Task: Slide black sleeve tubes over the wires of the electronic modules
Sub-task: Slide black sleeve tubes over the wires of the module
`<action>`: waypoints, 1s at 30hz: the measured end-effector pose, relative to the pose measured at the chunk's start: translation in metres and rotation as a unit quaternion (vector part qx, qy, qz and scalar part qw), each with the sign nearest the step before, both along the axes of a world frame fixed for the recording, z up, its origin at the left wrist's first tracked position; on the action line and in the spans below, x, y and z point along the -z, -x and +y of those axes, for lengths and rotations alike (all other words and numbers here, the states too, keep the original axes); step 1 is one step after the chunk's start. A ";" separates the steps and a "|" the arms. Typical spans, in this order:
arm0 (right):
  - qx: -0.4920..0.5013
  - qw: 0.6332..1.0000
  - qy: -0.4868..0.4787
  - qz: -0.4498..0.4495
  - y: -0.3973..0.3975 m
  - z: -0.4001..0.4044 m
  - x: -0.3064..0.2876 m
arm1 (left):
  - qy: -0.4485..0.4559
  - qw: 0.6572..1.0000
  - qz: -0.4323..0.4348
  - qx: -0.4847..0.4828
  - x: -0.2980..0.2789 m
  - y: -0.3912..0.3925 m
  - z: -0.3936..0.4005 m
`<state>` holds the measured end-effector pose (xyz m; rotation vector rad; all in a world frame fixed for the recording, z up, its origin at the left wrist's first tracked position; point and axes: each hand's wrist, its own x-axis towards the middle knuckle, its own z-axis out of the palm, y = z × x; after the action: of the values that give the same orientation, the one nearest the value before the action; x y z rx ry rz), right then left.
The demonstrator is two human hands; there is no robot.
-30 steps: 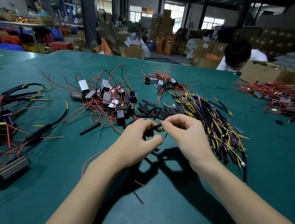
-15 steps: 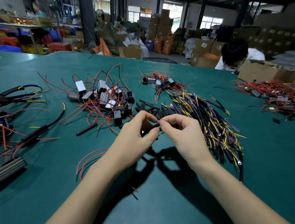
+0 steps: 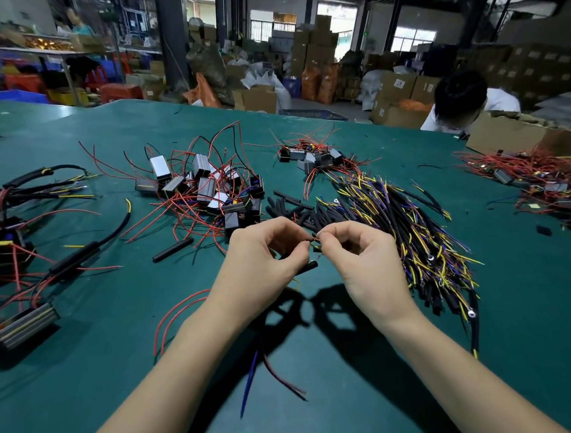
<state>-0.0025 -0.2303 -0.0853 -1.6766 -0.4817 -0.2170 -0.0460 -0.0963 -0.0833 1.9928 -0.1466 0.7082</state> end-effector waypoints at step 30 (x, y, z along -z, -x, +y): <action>-0.026 0.998 0.055 0.001 0.001 -0.007 -0.006 | 0.017 0.999 0.032 0.033 -0.003 0.001 0.006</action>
<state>-0.0036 -0.2372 -0.0798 -1.7698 -0.5423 -0.1523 -0.0472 -0.0899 -0.0805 1.9668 -0.1611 0.6006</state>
